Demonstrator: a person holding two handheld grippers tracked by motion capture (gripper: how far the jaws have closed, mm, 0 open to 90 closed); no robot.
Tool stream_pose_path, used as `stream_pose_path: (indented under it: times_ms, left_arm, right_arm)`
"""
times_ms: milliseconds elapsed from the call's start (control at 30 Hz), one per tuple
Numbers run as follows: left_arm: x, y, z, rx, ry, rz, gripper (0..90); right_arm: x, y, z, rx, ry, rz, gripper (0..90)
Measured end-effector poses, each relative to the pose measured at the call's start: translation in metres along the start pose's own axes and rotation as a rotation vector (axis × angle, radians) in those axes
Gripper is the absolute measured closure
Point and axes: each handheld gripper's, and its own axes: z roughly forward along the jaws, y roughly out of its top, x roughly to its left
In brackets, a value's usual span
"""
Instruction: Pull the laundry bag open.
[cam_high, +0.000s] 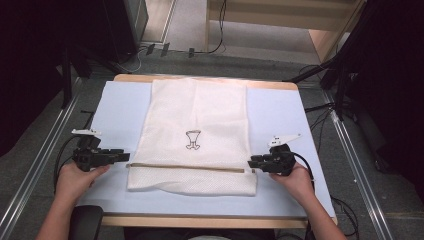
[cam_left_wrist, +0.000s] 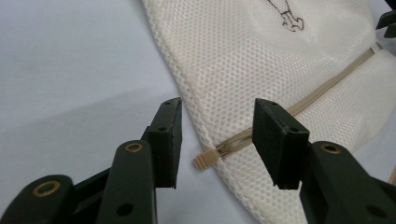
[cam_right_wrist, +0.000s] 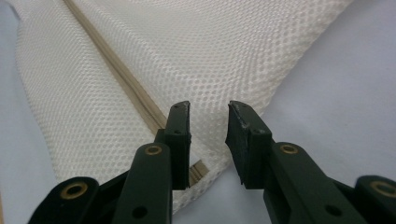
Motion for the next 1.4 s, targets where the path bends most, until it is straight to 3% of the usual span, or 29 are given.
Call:
stream_pose_path:
  times_ms: [433, 667, 900, 1100, 1400]
  left_arm:
    - [0.004, 0.002, 0.001, -0.044, 0.081, 0.032, 40.0]
    - [0.013, -0.001, 0.000, -0.048, 0.116, 0.003, 36.9]
    - [0.020, -0.001, -0.003, -0.076, 0.138, -0.034, 35.8]
    - [0.021, -0.002, -0.002, -0.070, 0.161, -0.042, 35.6]
    - [0.022, -0.002, 0.001, -0.046, 0.159, -0.046, 34.2]
  right_arm:
    - [-0.012, -0.003, -0.010, -0.061, -0.055, 0.042, 62.8]
    - [-0.023, -0.007, -0.016, -0.097, -0.119, 0.069, 52.5]
    - [-0.030, -0.010, -0.018, -0.094, -0.157, 0.092, 48.4]
    - [-0.031, -0.011, -0.017, -0.098, -0.162, 0.096, 47.1]
    - [-0.032, -0.012, -0.016, -0.083, -0.168, 0.099, 45.3]
